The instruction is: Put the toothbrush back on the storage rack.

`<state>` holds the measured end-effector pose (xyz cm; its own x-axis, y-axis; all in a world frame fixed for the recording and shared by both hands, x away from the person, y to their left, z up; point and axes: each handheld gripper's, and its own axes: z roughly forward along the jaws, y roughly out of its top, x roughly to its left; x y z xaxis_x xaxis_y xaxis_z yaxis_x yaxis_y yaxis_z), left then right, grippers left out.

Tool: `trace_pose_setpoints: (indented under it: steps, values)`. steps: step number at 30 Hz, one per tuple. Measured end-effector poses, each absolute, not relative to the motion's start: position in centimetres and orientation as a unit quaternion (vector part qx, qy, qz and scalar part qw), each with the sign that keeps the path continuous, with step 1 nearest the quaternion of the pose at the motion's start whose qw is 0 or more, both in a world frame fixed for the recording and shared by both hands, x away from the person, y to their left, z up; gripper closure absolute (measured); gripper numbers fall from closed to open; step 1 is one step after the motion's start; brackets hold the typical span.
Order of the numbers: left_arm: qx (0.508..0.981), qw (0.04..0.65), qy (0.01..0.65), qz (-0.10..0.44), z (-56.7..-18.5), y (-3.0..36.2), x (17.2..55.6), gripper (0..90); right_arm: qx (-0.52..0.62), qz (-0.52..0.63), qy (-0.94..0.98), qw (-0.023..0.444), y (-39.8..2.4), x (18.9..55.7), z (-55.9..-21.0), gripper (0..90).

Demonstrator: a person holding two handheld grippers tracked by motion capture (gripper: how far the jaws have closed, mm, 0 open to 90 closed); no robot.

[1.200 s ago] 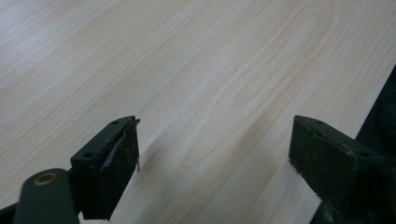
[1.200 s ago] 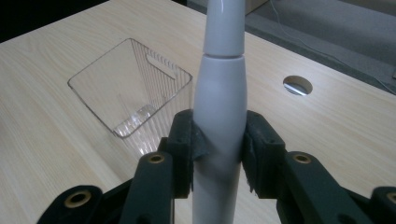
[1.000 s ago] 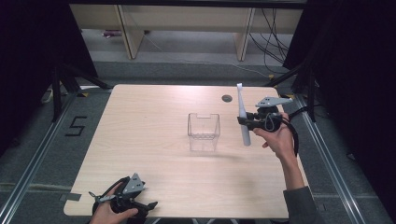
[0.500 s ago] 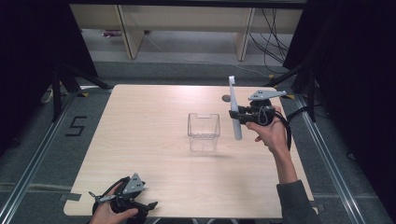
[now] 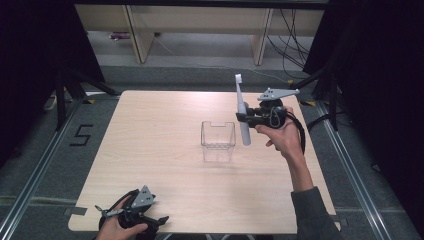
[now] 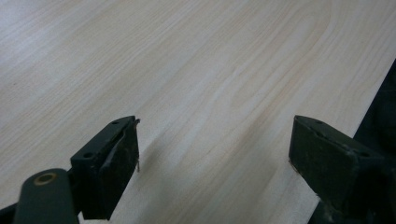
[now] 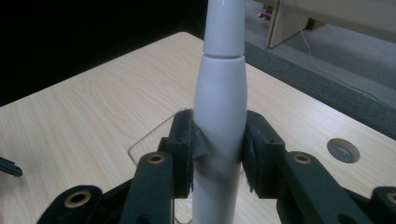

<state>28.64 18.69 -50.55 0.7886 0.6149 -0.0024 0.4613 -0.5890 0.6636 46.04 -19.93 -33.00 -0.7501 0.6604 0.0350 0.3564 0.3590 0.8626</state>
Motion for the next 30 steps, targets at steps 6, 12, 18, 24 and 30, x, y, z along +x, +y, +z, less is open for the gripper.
trace_pose_setpoints:
  steps: [6, 12, 18, 24, 30]
  values:
    - [0.884, 0.335, 0.304, 0.114, -50.6, 18.7, 28.7, 15.4, 0.312, 0.477, 0.807, 0.154, -18.8, 46.2, -32.8, 66.9]
    - [0.884, 0.337, 0.303, 0.113, -50.6, 18.7, 28.6, 15.4, 0.304, 0.475, 0.814, 0.142, -17.1, 46.6, -32.4, 66.9]
    - [0.886, 0.335, 0.301, 0.114, -50.6, 18.7, 28.6, 15.4, 0.291, 0.475, 0.817, 0.149, -15.9, 47.2, -32.6, 66.9]
    - [0.884, 0.337, 0.303, 0.114, -50.6, 18.6, 28.6, 15.4, 0.288, 0.464, 0.827, 0.135, -14.3, 48.2, -33.2, 66.9]
    - [0.884, 0.338, 0.302, 0.113, -50.6, 18.6, 28.6, 15.4, 0.302, 0.44, 0.836, 0.128, -13.5, 49.1, -34.4, 66.9]
